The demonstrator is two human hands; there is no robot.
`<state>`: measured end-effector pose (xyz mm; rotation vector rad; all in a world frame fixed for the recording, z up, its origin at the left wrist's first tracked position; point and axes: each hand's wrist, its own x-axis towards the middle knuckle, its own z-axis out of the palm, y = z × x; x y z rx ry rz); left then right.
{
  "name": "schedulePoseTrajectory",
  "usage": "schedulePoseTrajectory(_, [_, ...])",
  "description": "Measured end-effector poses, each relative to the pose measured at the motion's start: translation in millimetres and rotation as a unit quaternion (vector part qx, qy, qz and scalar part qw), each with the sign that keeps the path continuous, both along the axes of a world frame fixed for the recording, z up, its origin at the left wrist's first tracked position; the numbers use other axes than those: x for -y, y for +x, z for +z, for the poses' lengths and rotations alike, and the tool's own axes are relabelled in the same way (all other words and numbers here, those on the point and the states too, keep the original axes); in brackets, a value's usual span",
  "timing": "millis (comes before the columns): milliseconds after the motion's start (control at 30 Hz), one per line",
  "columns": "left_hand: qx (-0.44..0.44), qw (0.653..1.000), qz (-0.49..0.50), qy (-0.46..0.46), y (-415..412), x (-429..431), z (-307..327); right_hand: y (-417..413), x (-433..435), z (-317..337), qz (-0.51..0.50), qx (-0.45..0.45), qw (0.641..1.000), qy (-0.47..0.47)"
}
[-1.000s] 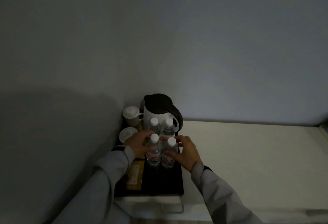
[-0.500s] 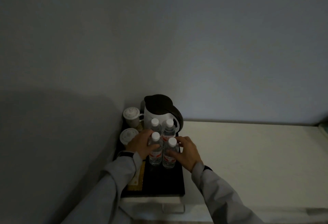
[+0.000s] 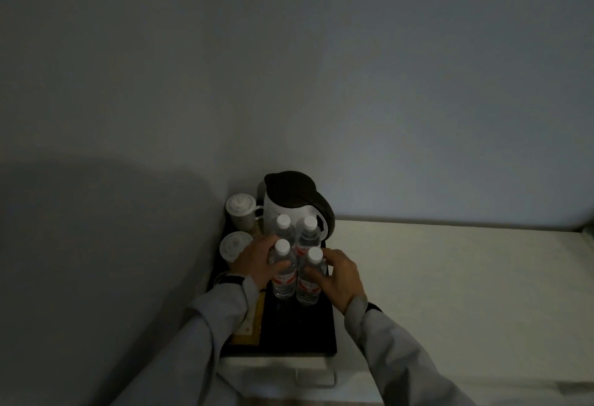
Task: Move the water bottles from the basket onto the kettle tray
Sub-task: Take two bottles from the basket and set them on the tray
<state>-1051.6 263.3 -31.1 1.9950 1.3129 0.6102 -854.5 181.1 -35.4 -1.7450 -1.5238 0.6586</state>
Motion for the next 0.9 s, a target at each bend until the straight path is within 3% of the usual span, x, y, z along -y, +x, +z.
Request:
schedulePoseTrajectory(433, [-0.011, 0.999, -0.030, -0.009, 3.3, -7.3, 3.6, -0.6, -13.9, 4.2, -0.004, 0.000, 1.000, 0.008])
schedulePoseTrajectory(900, [0.020, 1.000, 0.002, 0.004, 3.3, -3.8, -0.7, 5.3, -18.3, 10.5, 0.034, 0.004, 0.999, -0.012])
